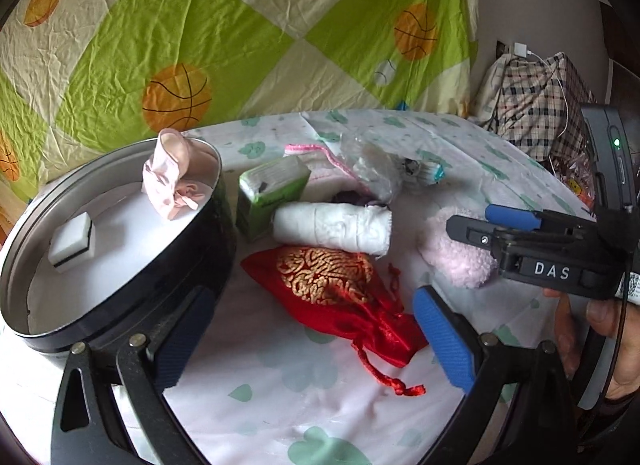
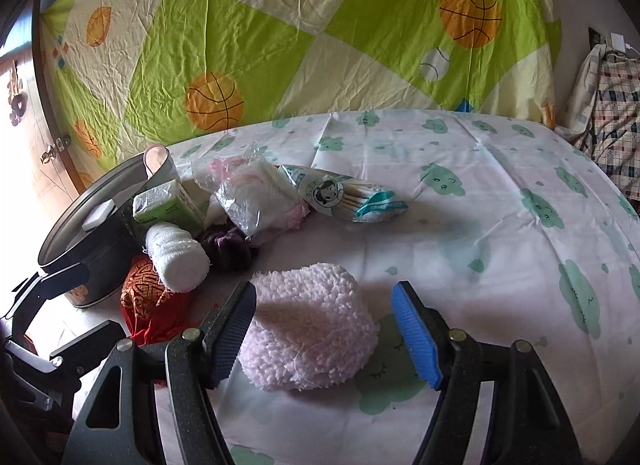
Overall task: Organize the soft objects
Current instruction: 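Lower the right gripper onto the pink fluffy pouf and close on it, then grasp the red drawstring pouch with the left gripper while the right gripper holds the pouf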
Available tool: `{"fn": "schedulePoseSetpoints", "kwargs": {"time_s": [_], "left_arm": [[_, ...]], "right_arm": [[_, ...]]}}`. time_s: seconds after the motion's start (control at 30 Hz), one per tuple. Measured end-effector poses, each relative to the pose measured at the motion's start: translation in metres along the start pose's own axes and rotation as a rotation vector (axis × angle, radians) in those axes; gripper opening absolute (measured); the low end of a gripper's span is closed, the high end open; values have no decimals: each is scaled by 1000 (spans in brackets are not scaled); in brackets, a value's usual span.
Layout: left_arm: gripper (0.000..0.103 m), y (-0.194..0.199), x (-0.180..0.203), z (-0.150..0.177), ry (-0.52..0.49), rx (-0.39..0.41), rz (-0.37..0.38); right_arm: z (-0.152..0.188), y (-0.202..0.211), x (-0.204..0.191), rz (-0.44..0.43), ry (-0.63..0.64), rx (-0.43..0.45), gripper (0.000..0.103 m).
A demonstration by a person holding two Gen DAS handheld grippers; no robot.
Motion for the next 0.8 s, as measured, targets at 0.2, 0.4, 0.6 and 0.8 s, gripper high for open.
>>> {"fn": "schedulePoseSetpoints", "kwargs": {"time_s": [0.2, 0.4, 0.6, 0.8], "left_arm": [[101, -5, 2, 1, 0, -14, 6], [101, -11, 1, 1, 9, -43, 16], [99, -18, 7, -2, -4, -63, 29], [85, -31, 11, -2, 7, -125, 54]], "right_arm": [[6, -13, -3, -16, 16, -74, 72], [8, -16, -11, -37, 60, -86, 48], [7, -13, -10, -42, 56, -61, 27], [5, -7, -8, -31, 51, -25, 24]]}}
Point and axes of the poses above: each gripper's, at about its wrist camera, not at the fingertips, and y roughly against the way its jaws point, x to its right, z to its underside, the point moved 6 cm from there along -y, roughly the way its jaws point, and after that the axes turned 8 degrees about -z, right-handed, at the moved point
